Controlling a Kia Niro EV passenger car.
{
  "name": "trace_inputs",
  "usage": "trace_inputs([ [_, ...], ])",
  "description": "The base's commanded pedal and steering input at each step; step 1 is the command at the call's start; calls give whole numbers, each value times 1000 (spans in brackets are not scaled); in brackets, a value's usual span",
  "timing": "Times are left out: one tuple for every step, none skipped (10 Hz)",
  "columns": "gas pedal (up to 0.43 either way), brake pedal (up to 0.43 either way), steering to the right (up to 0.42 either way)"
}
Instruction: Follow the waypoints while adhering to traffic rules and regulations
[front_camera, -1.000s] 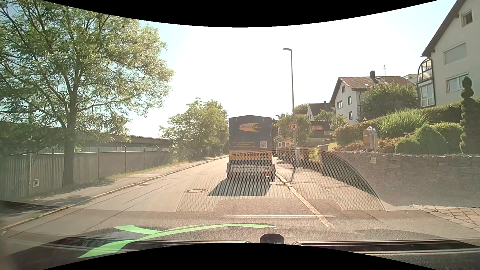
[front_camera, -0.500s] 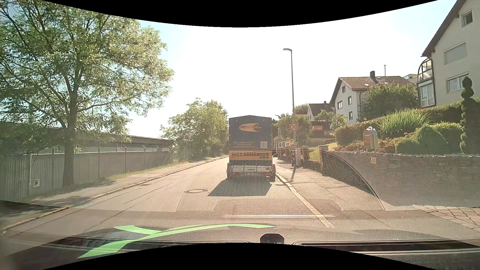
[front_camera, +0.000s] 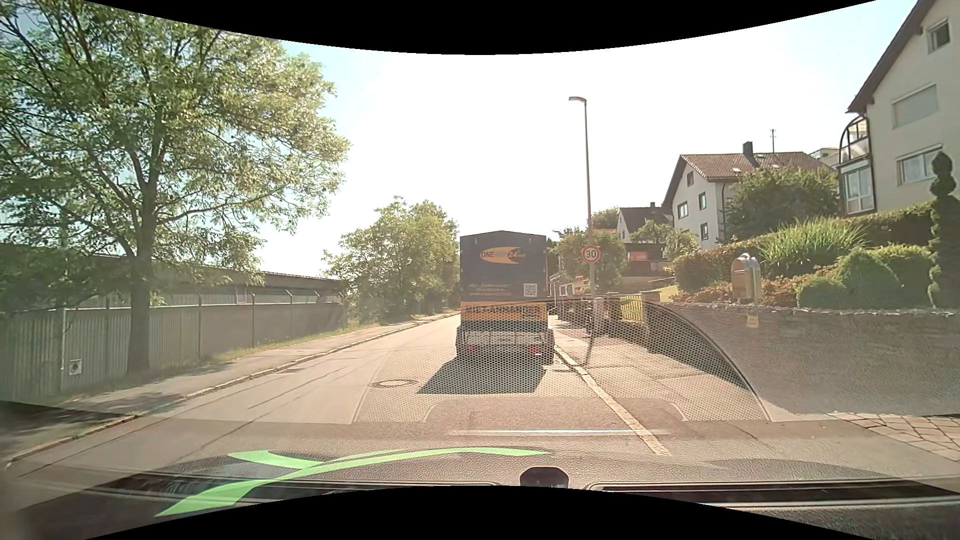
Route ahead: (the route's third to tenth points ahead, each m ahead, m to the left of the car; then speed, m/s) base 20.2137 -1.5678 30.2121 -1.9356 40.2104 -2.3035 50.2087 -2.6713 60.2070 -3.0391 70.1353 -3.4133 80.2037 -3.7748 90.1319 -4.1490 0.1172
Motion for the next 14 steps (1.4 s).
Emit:
trace_inputs([
  [0,0,-547],
  [0,0,-579],
  [0,0,-631],
  [0,0,-675],
  [0,0,-732],
  [0,0,-772],
  [0,0,-798],
  [0,0,-809],
  [0,0,-822],
  [0,0,-831],
  [0,0,-832],
  [0,0,-832],
  [0,0,-832],
  [0,0,-832],
])
